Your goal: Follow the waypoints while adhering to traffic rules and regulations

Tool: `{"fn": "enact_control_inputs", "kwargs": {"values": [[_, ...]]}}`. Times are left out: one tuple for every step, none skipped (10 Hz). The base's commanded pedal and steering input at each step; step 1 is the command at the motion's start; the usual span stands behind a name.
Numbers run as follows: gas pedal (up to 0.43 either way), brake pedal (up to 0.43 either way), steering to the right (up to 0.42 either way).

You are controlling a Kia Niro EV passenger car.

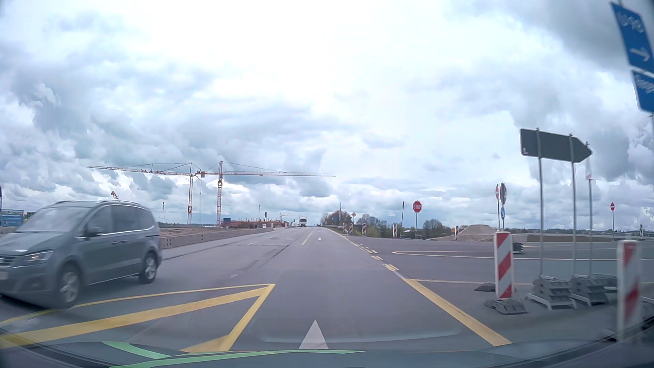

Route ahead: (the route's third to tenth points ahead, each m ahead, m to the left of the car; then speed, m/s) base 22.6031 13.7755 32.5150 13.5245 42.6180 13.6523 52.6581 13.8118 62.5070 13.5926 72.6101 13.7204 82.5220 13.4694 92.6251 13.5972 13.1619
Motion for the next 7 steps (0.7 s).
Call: {"fn": "enact_control_inputs", "kwargs": {"values": [[0.138, 0.000, 0.002], [0.138, 0.000, 0.002], [0.138, 0.000, 0.002], [0.138, 0.000, 0.002], [0.138, 0.000, 0.002], [0.138, 0.000, 0.002], [0.138, 0.000, 0.002]]}}
